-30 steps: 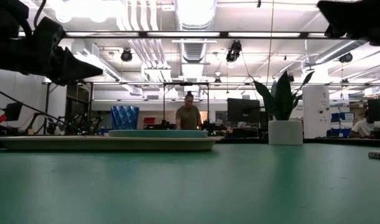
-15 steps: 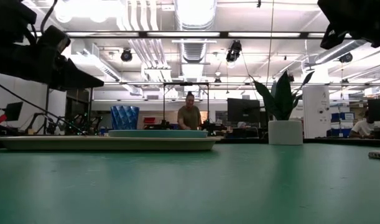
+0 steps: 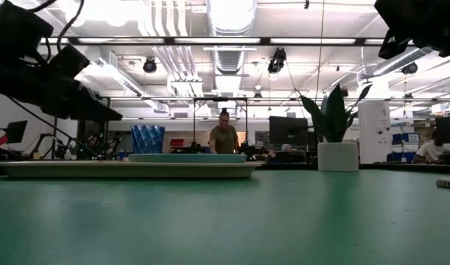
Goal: Pick and place plate/cup/fork/spoon on tray
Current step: Return to Home Position
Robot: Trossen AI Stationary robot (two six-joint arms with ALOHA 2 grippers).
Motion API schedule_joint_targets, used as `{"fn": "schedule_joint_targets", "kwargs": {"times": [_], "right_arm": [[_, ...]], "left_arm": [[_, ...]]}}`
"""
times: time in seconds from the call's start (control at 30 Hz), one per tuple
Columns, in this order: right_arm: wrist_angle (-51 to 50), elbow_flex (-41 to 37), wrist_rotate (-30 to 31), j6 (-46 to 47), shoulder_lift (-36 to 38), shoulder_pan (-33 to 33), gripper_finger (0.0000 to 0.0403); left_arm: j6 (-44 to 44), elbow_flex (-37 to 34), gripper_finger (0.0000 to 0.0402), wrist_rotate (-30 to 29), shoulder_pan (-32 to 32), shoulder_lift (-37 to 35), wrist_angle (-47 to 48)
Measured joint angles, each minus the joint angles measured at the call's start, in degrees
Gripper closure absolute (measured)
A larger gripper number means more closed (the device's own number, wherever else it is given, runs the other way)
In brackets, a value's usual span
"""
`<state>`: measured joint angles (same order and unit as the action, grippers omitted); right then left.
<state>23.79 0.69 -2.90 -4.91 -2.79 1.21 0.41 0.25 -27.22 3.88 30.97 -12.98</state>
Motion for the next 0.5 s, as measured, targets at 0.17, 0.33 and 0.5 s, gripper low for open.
{"fn": "schedule_joint_targets", "kwargs": {"times": [0.17, 0.33, 0.5], "right_arm": [[0.00, 0.00, 0.00, -0.02, 0.00, 0.00, 0.0394], [0.02, 0.00, 0.00, -0.02, 0.00, 0.00, 0.0394], [0.00, 0.00, 0.00, 0.00, 0.00, 0.00, 0.0394]], "left_arm": [[0.02, 0.00, 0.0402, 0.00, 0.00, 1.92, -0.04], [0.02, 0.00, 0.0402, -0.02, -0.02, 3.94, -0.02], [0.02, 0.00, 0.0402, -0.02, 0.00, 5.96, 0.02]]}}
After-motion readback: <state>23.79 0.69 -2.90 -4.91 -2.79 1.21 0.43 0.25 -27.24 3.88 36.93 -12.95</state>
